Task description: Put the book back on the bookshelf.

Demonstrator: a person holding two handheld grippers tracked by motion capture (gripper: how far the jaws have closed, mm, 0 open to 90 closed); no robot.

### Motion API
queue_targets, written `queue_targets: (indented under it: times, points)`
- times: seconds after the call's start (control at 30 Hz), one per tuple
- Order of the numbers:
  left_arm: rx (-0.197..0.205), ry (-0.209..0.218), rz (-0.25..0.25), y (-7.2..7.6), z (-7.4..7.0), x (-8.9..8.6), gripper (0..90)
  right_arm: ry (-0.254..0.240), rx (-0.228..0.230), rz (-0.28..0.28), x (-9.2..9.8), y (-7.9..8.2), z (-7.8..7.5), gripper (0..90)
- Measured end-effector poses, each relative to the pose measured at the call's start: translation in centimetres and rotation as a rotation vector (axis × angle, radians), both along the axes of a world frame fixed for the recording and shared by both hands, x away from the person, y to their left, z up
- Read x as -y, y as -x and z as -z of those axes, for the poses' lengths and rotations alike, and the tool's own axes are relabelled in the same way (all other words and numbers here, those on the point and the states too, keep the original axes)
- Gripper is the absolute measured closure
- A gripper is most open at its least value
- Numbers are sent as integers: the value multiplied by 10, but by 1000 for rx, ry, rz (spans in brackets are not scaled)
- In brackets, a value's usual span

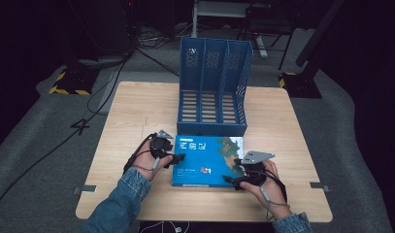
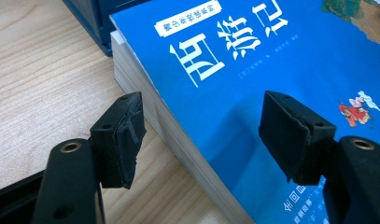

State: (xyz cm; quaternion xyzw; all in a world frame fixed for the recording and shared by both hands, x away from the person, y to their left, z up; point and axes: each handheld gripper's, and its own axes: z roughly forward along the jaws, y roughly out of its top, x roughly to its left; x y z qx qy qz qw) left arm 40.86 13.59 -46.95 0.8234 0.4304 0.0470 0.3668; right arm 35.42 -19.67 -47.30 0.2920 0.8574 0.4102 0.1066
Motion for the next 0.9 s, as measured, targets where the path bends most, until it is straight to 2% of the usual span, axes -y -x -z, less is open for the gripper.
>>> queue_targets:
  times: [0.23, 0.53, 0.63, 0.73, 0.9]
  points:
    - [-21, 30, -5, -2, 7, -1, 283, 68, 61, 1, -9, 5, 5, 163]
    - [-77, 92, -6, 0, 14, 0, 268, 58, 57, 9, -9, 5, 6, 159]
    - [-65, 91, -8, 1, 14, 0, 267, 53, 57, 9, -9, 5, 7, 157]
    - [-35, 69, 14, 3, 12, 0, 280, 43, 61, 8, -8, 5, 8, 155]
    - [18, 62, 33, 5, 5, -5, 393, 34, 64, 14, -8, 6, 9, 154]
